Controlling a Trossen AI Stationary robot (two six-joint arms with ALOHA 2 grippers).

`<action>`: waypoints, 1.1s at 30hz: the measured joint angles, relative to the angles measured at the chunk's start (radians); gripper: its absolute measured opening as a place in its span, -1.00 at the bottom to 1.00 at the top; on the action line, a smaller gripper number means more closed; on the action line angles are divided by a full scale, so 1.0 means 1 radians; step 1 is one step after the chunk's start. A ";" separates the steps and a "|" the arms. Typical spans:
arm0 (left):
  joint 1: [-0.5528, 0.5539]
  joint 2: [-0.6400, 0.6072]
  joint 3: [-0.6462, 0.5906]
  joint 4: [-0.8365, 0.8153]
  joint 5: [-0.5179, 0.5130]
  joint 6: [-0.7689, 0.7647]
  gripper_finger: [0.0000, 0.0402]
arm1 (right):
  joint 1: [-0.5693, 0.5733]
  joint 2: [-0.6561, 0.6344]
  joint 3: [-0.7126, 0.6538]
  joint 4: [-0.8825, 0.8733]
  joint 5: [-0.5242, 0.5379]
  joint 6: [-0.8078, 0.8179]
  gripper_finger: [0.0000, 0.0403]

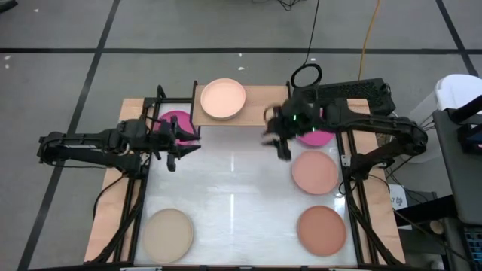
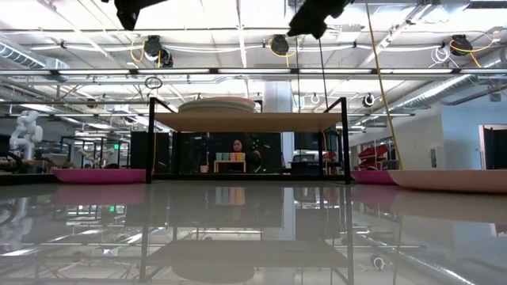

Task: Place and stack plates onto a shelf
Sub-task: Stack the brown plate on top of the light orange plate on the shelf

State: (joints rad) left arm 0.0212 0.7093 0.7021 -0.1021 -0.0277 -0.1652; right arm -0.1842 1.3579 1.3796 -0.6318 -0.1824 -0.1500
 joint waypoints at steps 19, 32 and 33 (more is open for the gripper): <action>-0.075 0.121 0.000 0.007 0.000 -0.017 -0.22 | 0.727 0.004 -0.337 -0.143 0.312 0.804 -0.30; -0.075 0.120 0.000 0.031 0.000 -0.014 -0.22 | 0.847 0.008 -0.575 -0.022 0.183 1.174 -0.30; -0.075 0.120 0.000 0.031 0.000 -0.014 -0.22 | 0.847 0.016 -0.576 -0.023 0.183 1.170 -0.30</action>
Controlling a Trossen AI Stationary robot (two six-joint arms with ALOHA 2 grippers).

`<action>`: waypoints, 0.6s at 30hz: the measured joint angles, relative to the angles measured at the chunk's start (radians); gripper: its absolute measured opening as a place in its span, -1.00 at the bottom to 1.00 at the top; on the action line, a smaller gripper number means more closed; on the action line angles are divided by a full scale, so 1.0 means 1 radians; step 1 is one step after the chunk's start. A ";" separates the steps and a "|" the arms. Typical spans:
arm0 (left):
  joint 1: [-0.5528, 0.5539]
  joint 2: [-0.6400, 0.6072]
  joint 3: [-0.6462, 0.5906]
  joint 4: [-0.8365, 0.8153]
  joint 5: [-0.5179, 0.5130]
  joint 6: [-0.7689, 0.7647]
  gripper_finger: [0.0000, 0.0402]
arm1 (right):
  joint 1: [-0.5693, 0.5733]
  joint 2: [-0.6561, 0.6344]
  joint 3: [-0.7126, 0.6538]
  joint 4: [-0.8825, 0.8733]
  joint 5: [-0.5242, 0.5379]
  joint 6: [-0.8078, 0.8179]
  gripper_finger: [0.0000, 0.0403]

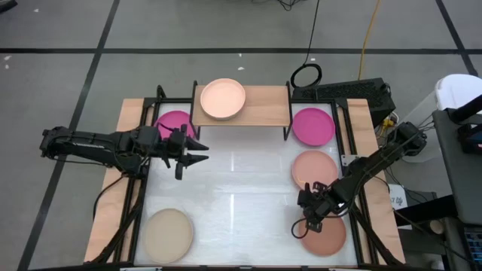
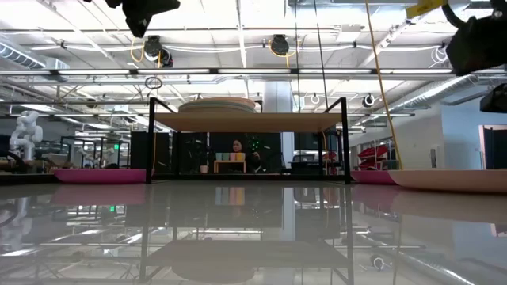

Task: Place and stack plates onto a shelf
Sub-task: Stack the brown plate on top of the light orange plate on the shelf

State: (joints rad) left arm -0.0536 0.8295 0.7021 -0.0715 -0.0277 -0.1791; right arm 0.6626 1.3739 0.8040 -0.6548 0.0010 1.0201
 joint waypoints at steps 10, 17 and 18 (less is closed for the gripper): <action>0.001 0.000 0.000 0.001 0.000 0.000 -0.22 | -0.053 0.145 0.001 0.110 0.002 -0.146 -0.30; 0.000 0.000 0.000 0.002 0.000 0.000 -0.22 | -0.150 0.153 0.001 0.295 0.121 -0.309 -0.30; 0.001 0.000 0.000 0.002 0.000 0.000 -0.22 | -0.166 0.152 0.001 0.335 0.131 -0.343 -0.30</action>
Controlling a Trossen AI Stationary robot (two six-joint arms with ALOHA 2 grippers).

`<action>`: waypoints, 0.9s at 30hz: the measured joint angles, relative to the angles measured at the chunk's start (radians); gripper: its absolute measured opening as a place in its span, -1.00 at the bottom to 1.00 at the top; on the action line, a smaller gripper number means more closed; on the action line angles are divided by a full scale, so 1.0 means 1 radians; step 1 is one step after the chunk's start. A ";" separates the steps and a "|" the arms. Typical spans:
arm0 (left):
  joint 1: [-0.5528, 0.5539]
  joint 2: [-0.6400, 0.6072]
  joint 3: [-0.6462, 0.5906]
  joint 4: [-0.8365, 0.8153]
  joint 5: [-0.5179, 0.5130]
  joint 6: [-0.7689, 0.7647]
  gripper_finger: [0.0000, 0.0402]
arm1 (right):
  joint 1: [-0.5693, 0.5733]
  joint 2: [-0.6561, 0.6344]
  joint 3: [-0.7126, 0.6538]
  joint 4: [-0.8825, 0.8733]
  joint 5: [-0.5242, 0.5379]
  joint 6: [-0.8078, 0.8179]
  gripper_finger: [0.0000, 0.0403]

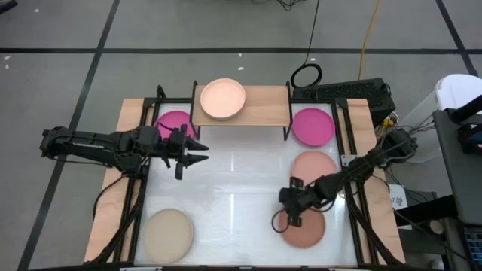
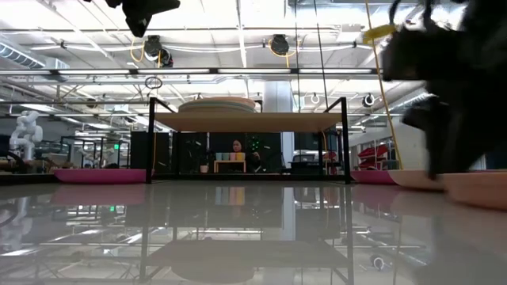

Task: Place and stack plates onto a shelf
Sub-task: Stack the brown plate on top of the light orange plate on the shelf

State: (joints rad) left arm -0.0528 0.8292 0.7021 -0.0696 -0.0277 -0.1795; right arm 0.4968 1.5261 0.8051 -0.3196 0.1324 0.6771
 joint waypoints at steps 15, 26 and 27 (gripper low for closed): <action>-0.007 0.002 0.000 -0.016 0.001 -0.013 -0.22 | -0.081 -0.021 0.004 -0.073 -0.136 -0.158 -0.30; -0.030 0.002 0.000 -0.014 0.002 -0.014 -0.22 | -0.081 -0.019 0.002 -0.132 -0.101 -0.122 -0.52; -0.033 0.002 0.000 -0.014 0.001 -0.014 -0.22 | -0.081 -0.019 0.002 -0.131 -0.101 -0.122 -0.56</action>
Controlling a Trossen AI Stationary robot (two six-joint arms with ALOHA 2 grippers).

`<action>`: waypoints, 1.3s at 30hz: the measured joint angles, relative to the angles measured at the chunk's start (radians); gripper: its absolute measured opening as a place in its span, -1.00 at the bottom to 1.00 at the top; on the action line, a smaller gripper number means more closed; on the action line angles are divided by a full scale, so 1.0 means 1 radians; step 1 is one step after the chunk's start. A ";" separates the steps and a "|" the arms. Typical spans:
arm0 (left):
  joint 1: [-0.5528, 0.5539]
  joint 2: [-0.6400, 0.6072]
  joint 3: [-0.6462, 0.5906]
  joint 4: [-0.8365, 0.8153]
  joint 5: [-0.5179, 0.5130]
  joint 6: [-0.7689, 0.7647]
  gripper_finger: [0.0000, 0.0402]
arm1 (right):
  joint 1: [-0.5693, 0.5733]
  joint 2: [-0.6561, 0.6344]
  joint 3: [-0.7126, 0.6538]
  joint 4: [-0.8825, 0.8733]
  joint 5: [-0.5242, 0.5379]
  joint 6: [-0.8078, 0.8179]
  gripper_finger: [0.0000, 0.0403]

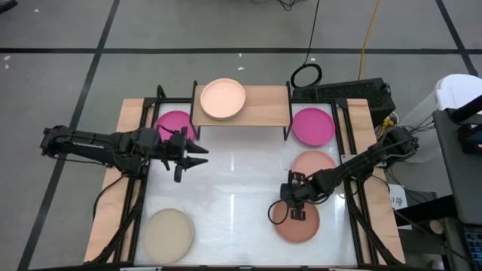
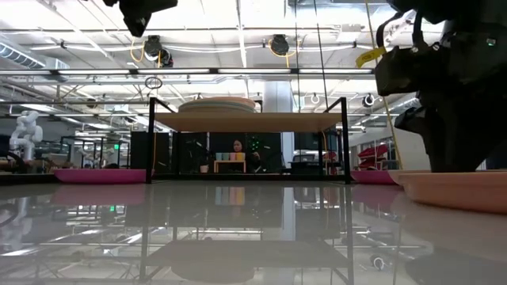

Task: Place and stack plates onto a shelf
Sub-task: Stack the brown plate on top of the light orange plate on the shelf

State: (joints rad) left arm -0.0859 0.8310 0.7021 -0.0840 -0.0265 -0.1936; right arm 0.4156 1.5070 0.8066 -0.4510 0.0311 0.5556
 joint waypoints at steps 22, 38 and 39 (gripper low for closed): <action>-0.152 0.375 0.000 0.221 -0.027 0.002 -0.22 | 0.000 -0.110 0.000 0.033 0.030 -0.083 -0.72; -0.238 0.705 0.000 0.562 -0.027 0.313 -0.22 | 0.000 -0.111 -0.034 -0.073 0.019 -0.044 -0.72; -0.240 0.715 0.000 0.570 -0.028 0.323 -0.22 | 0.000 -0.111 -0.044 -0.072 0.019 -0.039 -0.72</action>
State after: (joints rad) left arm -0.3261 1.5465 0.7025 0.4860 -0.0542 0.1291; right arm 0.4156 1.3960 0.7625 -0.5229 0.0502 0.5163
